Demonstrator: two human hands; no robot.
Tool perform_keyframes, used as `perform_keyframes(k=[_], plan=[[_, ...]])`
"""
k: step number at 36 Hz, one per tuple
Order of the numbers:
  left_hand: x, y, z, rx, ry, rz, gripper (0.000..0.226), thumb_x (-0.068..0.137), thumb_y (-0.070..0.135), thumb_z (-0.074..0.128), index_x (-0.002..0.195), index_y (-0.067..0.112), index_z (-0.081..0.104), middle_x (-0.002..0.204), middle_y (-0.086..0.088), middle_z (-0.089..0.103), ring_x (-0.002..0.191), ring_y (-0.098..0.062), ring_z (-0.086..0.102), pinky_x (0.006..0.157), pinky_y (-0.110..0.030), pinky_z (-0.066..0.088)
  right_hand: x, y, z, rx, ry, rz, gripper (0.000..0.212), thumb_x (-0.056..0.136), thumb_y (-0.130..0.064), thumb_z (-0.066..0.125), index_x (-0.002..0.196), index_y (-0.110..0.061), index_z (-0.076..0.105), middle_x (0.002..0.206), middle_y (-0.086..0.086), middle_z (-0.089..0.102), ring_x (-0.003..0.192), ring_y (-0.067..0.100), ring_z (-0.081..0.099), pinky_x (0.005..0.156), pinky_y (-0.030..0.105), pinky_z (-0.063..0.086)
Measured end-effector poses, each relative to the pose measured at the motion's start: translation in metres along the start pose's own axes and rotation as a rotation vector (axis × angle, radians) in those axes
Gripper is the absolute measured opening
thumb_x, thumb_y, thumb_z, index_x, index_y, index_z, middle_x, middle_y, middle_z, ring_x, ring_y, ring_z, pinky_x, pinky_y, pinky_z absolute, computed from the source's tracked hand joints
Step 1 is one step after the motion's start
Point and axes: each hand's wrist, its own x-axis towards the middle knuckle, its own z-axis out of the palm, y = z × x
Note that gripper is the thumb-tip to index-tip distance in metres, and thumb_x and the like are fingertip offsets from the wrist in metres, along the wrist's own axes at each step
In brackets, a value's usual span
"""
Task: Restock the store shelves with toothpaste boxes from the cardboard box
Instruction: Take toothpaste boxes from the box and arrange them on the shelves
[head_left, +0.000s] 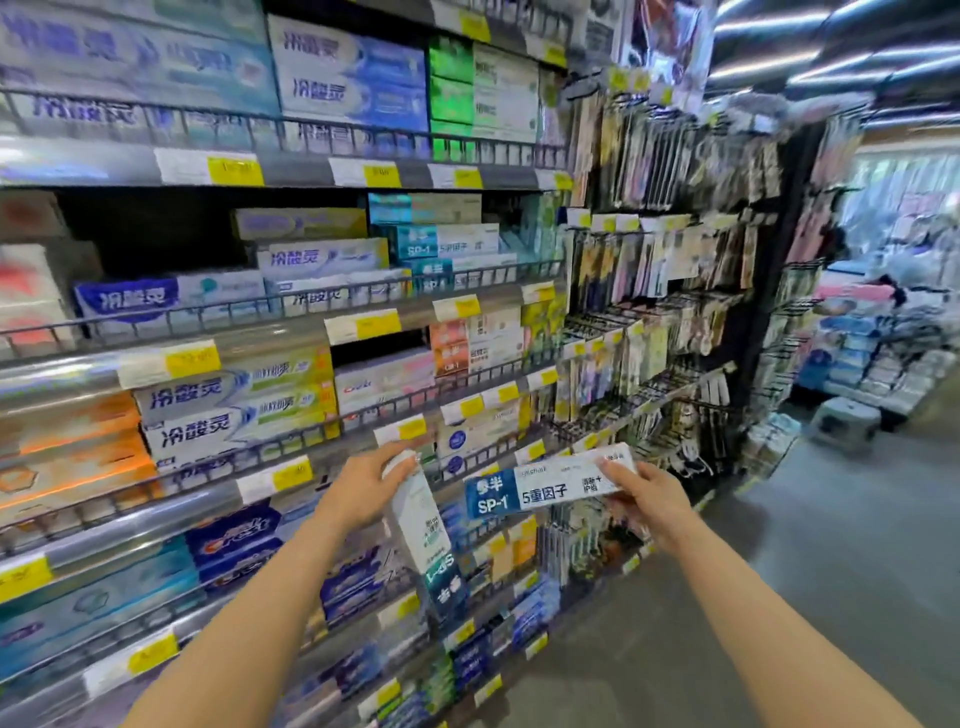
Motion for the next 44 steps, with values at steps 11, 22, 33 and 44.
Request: perform_keyframes(k=[11, 22, 33, 44], plan=[[0.079, 0.044, 0.029, 0.050, -0.034, -0.033, 0.049, 0.096, 0.041, 0.042, 0.140, 0.021, 0.042, 0.143, -0.004, 0.045, 0.132, -0.023, 0.041, 0.107, -0.034, 0.032, 0.109, -0.037, -0.038, 0.152, -0.148, -0.015, 0.052, 0.082, -0.031, 0.069, 0.122, -0.002, 0.054, 0.110, 0.012, 0.068, 0.096, 0.020, 0.067, 0.079, 0.030, 0.056], [0.120, 0.115, 0.097, 0.225, -0.095, -0.141, 0.057, 0.096, 0.046, 0.040, 0.144, 0.017, 0.034, 0.140, -0.005, 0.049, 0.121, -0.023, 0.051, 0.092, -0.029, 0.040, 0.194, -0.086, -0.083, 0.181, -0.364, -0.035, 0.049, 0.089, -0.027, 0.061, 0.129, 0.000, 0.049, 0.094, 0.006, 0.064, 0.072, 0.012, 0.067, 0.056, 0.020, 0.055], [0.137, 0.142, 0.091, 0.110, 0.109, -0.232, 0.075, 0.082, 0.069, 0.040, 0.146, 0.032, 0.027, 0.123, -0.004, 0.063, 0.107, -0.020, 0.060, 0.087, -0.035, 0.049, 0.235, -0.106, -0.072, 0.254, -0.458, -0.161, 0.024, 0.089, -0.013, 0.059, 0.108, -0.013, 0.044, 0.113, 0.009, 0.059, 0.088, 0.013, 0.064, 0.067, 0.026, 0.058], [0.153, 0.145, 0.024, 0.306, 0.210, -0.141, 0.090, 0.090, 0.053, 0.045, 0.139, 0.040, -0.029, 0.080, 0.005, 0.058, 0.062, -0.011, 0.054, 0.055, -0.024, 0.038, 0.263, -0.152, -0.002, 0.373, -0.571, -0.182, 0.080, 0.083, -0.027, 0.068, 0.146, -0.026, 0.018, 0.137, 0.003, 0.044, 0.097, 0.019, 0.065, 0.089, 0.040, 0.051]])
